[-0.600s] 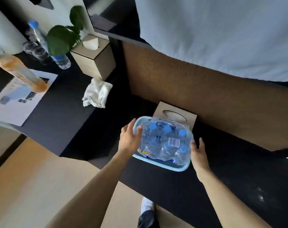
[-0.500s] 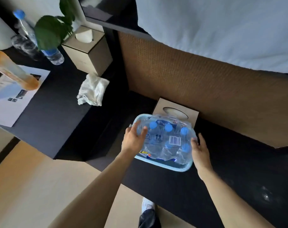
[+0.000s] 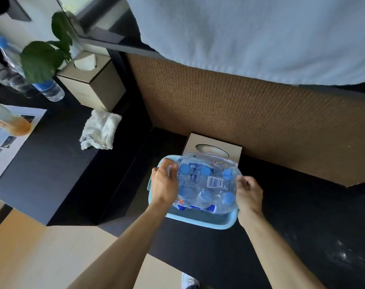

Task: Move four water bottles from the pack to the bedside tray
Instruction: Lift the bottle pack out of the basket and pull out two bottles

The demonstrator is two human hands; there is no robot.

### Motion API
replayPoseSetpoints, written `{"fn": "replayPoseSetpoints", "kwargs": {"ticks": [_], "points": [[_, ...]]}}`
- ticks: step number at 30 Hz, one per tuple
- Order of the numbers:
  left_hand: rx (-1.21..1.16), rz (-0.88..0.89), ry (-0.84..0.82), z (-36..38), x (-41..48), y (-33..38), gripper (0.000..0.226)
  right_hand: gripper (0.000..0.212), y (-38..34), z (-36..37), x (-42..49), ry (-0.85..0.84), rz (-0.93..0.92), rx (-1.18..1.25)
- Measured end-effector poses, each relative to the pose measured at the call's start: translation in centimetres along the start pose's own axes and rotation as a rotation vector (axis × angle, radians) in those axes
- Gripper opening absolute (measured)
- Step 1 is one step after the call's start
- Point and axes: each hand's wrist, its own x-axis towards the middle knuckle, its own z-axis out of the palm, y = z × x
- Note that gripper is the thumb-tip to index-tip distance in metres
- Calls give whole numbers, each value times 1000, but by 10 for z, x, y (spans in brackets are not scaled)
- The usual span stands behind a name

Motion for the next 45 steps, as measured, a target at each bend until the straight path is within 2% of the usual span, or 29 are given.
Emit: {"fn": "replayPoseSetpoints", "kwargs": {"ticks": [7, 11, 17, 24, 32, 39, 45], "points": [[3, 224, 168, -25, -63, 109, 25, 16, -43, -75, -33, -17, -92, 246], [-45, 335, 231, -22, -116, 165, 33, 16, -76, -146, -50, -20, -194, 303], [-184, 341, 115, 44, -194, 195, 26, 16, -85, -271, -43, -10, -277, 195], [-210, 292, 0, 164, -233, 189, 22, 16, -19, -369, 8, 73, -195, 58], [-159, 244, -123, 248, -240, 156, 32, 13, 55, -391, 56, 159, -64, 56], [-91, 244, -186, 271, -236, 133, 31, 13, 96, -390, 60, 171, -24, 72], [-114, 210, -205, 275, -224, 129, 27, 13, 102, -383, 55, 175, -48, 92]]}}
